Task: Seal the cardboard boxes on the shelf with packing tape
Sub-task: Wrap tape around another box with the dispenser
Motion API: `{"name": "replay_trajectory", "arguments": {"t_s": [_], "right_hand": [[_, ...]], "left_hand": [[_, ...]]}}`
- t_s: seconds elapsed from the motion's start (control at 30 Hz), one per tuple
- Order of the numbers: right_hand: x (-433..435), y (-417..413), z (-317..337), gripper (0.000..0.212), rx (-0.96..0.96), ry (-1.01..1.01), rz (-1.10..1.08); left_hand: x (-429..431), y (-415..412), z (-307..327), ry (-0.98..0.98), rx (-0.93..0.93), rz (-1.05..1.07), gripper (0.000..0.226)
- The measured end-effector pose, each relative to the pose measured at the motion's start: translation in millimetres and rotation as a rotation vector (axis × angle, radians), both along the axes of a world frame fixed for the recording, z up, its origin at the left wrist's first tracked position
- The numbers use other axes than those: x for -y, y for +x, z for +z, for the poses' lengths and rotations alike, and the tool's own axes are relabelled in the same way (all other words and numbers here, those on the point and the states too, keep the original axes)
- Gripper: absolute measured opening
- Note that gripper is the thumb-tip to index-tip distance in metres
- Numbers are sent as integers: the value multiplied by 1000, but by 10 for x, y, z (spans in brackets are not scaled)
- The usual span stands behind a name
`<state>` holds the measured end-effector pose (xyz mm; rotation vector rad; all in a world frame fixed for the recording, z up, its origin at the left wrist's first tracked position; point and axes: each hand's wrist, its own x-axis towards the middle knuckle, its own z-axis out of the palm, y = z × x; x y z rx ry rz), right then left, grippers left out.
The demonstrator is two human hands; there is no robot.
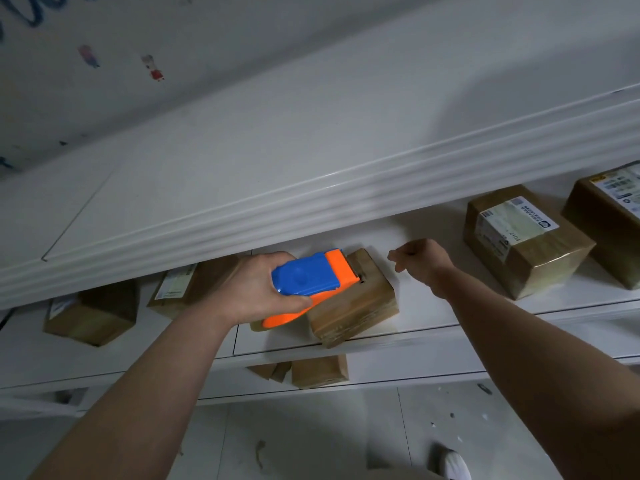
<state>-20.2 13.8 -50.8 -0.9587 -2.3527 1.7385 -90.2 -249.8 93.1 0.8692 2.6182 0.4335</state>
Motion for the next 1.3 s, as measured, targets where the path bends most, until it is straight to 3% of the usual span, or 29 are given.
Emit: {"name": "replay_trajectory", "arguments": {"t_s": [0.27,0.37,0.5,0.6,0.7,0.77,0.87,0.93,1.0,1.07,1.13,1.3], "right_hand": [[183,13,-224,24,24,-70,1],[256,16,-255,24,40,7,-7],[298,36,-195,58,150,223,20],[325,94,-138,64,219,431,89],[405,249,-251,56,289,448,228],[455,302,-269,57,137,406,216],[453,213,-11,93,-146,254,325],[455,133,249,112,-32,260,614],[464,30,390,126,114,466,843],[515,-76,419,138,133,727,908],[565,-186,372,145,115,830,944],[595,-152,218,136,68,756,862]], "left_hand": [[38,2,-40,-19,16,10,53],[42,5,-46,-17,5,16,55],[26,14,-47,-28,-8,5,54],[23,24,-23,-50,-38,-17,50],[68,2,-8,-75,-55,-34,51],[105,-10,-6,-75,-47,-36,57],[153,-12,-4,-88,-67,-57,72],[180,-14,5,-107,-85,-59,80],[198,-12,8,-83,-68,-69,76],[202,-3,5,-49,-48,-88,68],[188,12,13,-40,-55,-99,65],[155,-13,29,-62,-83,-138,63]]}}
